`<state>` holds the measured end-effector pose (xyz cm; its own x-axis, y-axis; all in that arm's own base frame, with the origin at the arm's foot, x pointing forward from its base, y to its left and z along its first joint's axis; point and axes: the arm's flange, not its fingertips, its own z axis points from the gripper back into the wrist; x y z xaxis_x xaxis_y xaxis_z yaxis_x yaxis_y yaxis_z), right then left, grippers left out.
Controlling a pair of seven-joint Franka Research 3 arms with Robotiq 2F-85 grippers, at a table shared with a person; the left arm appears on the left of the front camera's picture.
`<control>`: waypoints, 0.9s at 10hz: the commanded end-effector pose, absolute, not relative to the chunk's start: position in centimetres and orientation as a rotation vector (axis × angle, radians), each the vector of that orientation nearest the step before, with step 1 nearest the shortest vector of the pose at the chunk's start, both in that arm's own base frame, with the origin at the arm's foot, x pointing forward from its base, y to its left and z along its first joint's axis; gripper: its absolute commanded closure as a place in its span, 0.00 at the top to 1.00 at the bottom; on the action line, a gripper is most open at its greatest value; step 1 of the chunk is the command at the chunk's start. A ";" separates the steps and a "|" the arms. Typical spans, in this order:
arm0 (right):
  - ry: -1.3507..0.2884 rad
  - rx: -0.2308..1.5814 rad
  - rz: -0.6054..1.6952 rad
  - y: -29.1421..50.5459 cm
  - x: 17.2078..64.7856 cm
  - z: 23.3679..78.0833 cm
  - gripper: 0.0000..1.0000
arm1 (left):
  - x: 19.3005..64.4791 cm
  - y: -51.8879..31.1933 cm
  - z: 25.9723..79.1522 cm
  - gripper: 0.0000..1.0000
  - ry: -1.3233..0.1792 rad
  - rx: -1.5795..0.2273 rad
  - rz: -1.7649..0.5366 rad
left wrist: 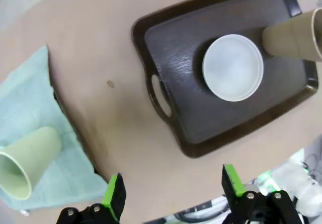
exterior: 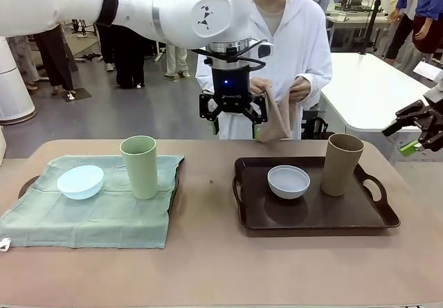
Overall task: Set up a tray with a mat and arrange the tableware.
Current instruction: Pick up the Picnic Bowl and Reusable plastic cup from the Handle tray in front of the human's position and hold them in the air.
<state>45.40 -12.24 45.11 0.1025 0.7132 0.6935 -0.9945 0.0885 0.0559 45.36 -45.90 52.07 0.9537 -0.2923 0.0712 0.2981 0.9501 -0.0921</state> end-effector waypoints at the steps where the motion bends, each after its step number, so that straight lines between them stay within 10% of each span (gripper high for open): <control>1: -0.600 0.610 1.392 -12.1 44.9 45.5 1.00 | 45.1 -45.5 52.1 1.00 -0.061 -0.091 -0.305; 9: -0.673 0.823 1.351 -17.3 50.1 41.3 1.00 | 44.7 -49.7 51.1 1.00 -0.163 -0.059 -0.377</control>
